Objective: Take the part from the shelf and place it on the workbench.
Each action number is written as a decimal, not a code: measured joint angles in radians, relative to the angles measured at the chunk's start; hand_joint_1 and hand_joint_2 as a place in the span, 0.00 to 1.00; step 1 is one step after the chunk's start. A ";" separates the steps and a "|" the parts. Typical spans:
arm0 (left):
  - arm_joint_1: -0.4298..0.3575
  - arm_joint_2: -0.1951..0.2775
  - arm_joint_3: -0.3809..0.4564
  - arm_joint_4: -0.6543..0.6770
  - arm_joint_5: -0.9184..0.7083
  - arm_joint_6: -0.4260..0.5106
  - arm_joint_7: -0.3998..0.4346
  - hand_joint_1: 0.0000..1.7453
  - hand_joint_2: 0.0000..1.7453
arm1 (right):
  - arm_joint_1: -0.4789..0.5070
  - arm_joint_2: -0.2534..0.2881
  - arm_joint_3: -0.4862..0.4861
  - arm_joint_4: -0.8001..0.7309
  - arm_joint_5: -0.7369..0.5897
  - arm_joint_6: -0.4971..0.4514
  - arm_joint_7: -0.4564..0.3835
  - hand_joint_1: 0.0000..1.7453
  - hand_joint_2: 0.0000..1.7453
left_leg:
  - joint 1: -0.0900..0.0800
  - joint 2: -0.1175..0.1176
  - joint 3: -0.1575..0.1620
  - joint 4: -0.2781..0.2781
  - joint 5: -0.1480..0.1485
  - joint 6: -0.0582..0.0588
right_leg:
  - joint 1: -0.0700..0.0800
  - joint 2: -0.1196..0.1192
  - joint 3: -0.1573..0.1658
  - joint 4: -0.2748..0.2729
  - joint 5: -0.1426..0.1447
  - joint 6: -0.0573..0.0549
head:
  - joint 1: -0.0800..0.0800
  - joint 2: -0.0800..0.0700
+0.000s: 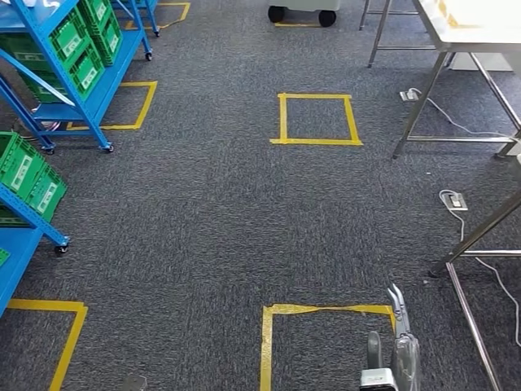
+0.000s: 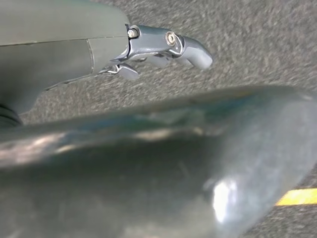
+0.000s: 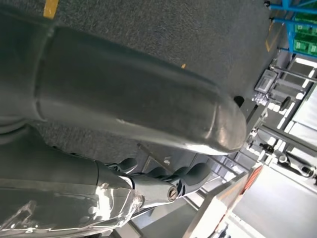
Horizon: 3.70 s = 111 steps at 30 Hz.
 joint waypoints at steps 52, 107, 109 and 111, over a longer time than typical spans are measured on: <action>0.039 0.063 0.086 0.002 -0.084 -0.028 -0.074 0.00 0.00 | 0.010 0.041 -0.025 0.039 -0.037 0.080 -0.074 0.00 0.00 | 0.013 0.117 -0.012 0.008 -0.005 0.022 | 0.001 -0.078 -0.121 0.262 -0.136 0.031 | 0.010 0.000; 0.055 0.090 0.188 0.006 -0.139 -0.075 -0.123 0.00 0.00 | 0.074 0.285 -0.478 0.060 -0.026 0.506 -0.141 0.00 0.00 | 0.013 0.114 -0.042 0.048 -0.026 -0.010 | 0.003 -0.067 0.012 0.025 -0.055 0.015 | 0.011 0.000; 0.058 0.090 0.194 0.006 -0.143 -0.075 -0.123 0.00 0.00 | 0.053 0.298 -0.522 0.093 -0.008 0.530 -0.139 0.00 0.00 | 0.015 0.113 -0.029 0.044 -0.033 0.006 | 0.001 -0.068 0.019 0.038 -0.063 0.025 | 0.015 0.000; 0.058 0.090 0.203 0.006 -0.148 -0.076 -0.123 0.00 0.00 | 0.010 0.312 -0.593 0.163 0.027 0.558 -0.140 0.00 0.00 | 0.015 0.113 -0.013 0.042 -0.043 0.020 | 0.001 -0.069 -0.027 0.123 -0.103 0.031 | 0.019 0.000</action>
